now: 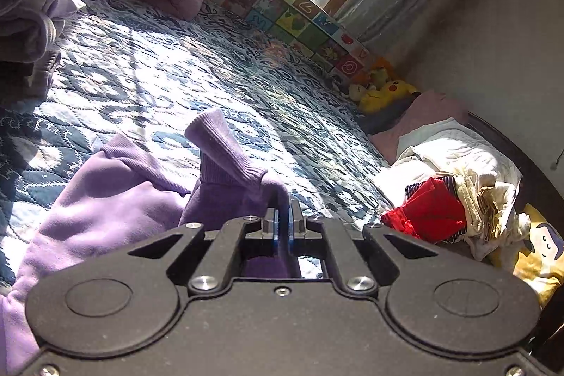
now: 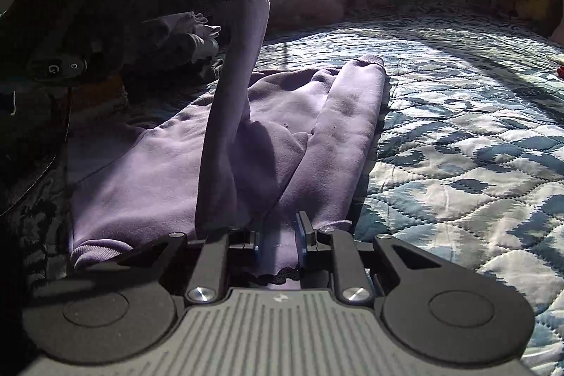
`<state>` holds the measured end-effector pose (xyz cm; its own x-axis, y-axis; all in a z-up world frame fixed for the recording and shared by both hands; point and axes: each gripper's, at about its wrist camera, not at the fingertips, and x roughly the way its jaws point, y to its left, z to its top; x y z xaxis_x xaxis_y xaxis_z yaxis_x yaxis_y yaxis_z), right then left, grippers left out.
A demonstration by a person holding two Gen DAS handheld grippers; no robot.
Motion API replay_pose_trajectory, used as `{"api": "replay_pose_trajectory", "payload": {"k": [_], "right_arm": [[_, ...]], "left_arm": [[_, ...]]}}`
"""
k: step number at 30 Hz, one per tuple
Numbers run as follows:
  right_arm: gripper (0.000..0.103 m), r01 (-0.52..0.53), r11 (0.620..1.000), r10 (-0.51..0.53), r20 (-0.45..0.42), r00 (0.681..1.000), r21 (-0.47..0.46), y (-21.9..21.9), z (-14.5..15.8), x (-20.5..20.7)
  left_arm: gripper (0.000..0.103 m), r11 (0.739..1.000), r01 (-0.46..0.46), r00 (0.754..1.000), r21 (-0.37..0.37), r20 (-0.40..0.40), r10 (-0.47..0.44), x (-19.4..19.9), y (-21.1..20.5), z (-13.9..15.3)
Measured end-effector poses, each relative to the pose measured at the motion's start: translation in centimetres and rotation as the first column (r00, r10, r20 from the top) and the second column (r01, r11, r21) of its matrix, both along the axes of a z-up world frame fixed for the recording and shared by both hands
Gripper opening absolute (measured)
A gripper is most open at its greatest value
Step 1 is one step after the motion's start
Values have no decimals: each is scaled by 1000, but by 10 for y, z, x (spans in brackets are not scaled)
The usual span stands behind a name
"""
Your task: Fold clothes
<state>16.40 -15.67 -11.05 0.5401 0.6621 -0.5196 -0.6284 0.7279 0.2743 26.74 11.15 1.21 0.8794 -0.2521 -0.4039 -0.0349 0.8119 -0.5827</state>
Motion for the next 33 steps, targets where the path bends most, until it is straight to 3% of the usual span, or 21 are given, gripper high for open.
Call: {"api": "replay_pose_trajectory", "payload": {"k": [4, 9, 11, 12, 13, 16, 18, 19, 20, 21, 28, 33], "right_arm": [[19, 80, 973, -47, -152, 987, 215, -30, -6, 14], [22, 207, 853, -61, -304, 951, 479, -66, -14, 23], [22, 208, 804, -33, -307, 951, 557, -73, -13, 22], [22, 192, 799, -21, -293, 956, 570, -73, -10, 21], [23, 163, 812, -11, -264, 964, 560, -70, -5, 19], [47, 59, 908, 9, -160, 987, 415, -48, 9, 6], [39, 47, 972, -17, -133, 991, 229, -28, 9, -4], [20, 64, 978, -32, -157, 987, 197, -24, 4, -5], [16, 83, 973, -40, -195, 980, 217, -25, -1, -5], [16, 94, 971, -45, -214, 976, 222, -24, -3, -7], [17, 59, 994, -47, -121, 992, 91, -9, 3, -26], [17, 147, 962, -82, -269, 960, 232, -28, -9, -10]], "left_arm": [[2, 999, 17, 1000, 35, -27, -16, 24, -18, -13], [2, 995, 38, 998, 89, -54, -34, 42, -37, -28], [2, 993, 46, 997, 109, -64, -40, 48, -44, -34], [2, 992, 48, 997, 114, -66, -41, 49, -46, -36], [2, 992, 50, 997, 120, -69, -42, 51, -48, -37], [2, 988, 56, 997, 141, -69, -46, 54, -52, -40], [2, 986, 67, 996, 151, -69, -57, 57, -55, -42], [2, 985, 71, 996, 157, -70, -61, 58, -56, -43], [2, 984, 76, 995, 164, -70, -65, 59, -57, -44], [2, 982, 81, 995, 171, -71, -70, 60, -58, -44], [2, 969, 112, 991, 221, -89, -95, 68, -69, -53], [2, 954, 118, 991, 275, -101, -93, 75, -79, -59]]}}
